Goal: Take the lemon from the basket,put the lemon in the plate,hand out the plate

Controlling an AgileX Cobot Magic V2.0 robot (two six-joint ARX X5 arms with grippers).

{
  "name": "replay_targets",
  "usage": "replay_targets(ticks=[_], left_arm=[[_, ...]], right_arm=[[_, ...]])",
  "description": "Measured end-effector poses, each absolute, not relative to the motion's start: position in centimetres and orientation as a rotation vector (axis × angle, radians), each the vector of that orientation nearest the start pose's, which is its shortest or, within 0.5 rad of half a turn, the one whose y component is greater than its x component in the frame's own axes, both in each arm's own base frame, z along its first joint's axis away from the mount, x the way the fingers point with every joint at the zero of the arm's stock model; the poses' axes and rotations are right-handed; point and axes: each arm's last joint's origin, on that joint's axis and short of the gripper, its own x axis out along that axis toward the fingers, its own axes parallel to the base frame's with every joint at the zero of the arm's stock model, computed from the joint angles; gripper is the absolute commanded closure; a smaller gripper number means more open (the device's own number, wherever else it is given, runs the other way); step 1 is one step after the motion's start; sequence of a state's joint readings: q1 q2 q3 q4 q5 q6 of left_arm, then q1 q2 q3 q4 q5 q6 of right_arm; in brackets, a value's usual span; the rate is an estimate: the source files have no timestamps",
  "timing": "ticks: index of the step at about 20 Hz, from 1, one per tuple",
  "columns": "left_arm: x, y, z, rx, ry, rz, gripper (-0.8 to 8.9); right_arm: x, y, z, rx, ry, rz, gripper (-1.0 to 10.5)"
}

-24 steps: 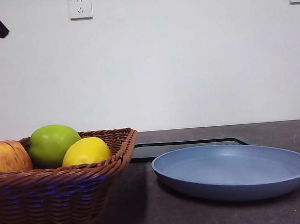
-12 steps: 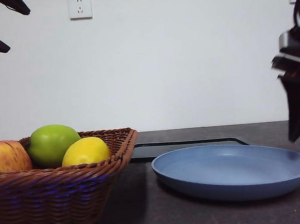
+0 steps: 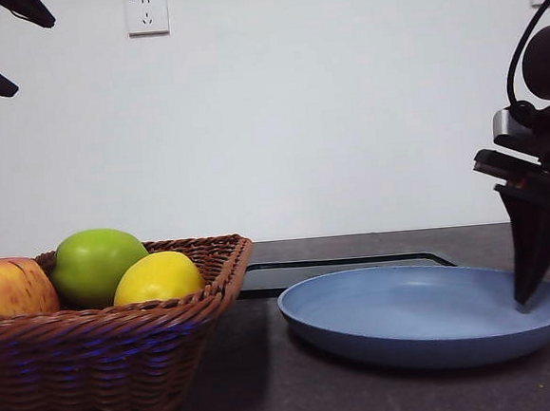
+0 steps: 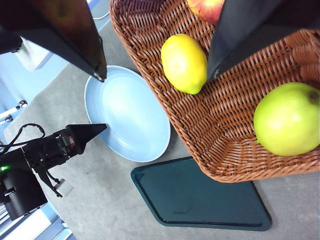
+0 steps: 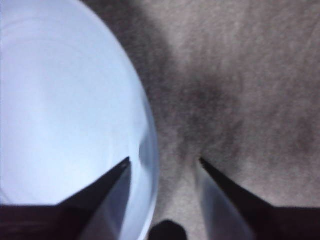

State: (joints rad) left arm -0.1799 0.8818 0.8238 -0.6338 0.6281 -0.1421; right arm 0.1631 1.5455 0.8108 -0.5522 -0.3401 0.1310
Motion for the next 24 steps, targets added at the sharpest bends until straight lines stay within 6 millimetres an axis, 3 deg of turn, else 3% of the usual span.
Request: replay_targets(ticks=[3,7,16,24], left_arm=[[16.5,-4.7,29.5,-0.287,0.748,-0.725,4.63],[16.5,-4.7,29.5,-0.286,0.747,-0.725,4.63],[16.3,-6.4,28.8,-0.253,0.828,-0.654,4.36],[20.1,-11.1,23.9,-0.196,1.096,-0.621,4.36]], right_arm=[[25.7,5.2,15.6,0.231,1.325,0.348,9.5],[25.6,5.2,16.0,0.247,1.315,0.353,9.4],[22.2,4.6,22.2,0.237,1.121,0.363,9.4],[20.1,4.3,24.9,0.23,1.008,0.382,9.4]])
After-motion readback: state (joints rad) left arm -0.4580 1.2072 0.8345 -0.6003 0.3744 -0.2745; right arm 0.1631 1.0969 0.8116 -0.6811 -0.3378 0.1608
